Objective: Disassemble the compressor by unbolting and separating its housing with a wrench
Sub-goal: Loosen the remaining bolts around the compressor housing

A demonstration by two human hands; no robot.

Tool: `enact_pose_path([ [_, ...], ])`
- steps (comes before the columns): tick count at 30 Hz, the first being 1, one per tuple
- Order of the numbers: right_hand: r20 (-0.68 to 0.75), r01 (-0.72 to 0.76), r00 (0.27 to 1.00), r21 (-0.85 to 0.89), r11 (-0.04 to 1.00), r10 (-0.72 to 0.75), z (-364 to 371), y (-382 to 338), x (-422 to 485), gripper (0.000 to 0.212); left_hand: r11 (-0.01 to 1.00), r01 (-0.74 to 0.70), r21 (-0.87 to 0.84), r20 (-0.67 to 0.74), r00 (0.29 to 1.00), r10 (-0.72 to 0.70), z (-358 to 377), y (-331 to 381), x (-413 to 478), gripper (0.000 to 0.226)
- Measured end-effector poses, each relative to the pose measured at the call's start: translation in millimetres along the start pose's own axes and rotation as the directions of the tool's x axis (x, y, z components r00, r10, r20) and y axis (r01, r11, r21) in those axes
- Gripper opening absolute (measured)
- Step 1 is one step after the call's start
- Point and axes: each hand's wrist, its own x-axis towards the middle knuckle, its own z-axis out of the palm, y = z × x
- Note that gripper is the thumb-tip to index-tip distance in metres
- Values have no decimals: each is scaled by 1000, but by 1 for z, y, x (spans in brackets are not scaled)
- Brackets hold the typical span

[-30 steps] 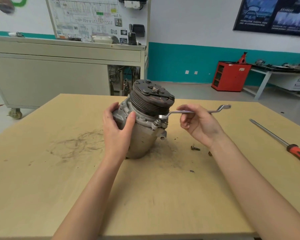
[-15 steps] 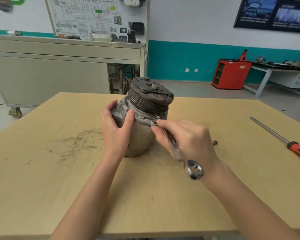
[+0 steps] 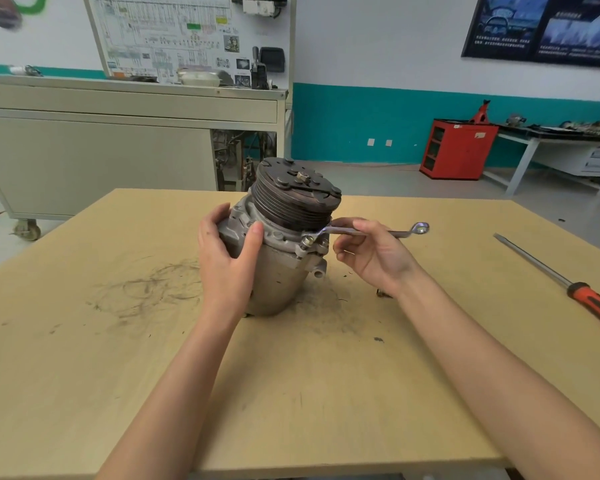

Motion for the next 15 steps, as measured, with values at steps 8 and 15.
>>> enact_pose_path([
  [8, -65, 319, 906, -545, 776, -419, 28, -11, -38, 27, 1000, -3, 8, -1, 1000, 3, 0, -1, 0, 60],
  [15, 542, 573, 543, -797, -189, -641, 56, -9, -56, 22, 999, -26, 27, -8, 1000, 26, 0, 0, 0, 53],
])
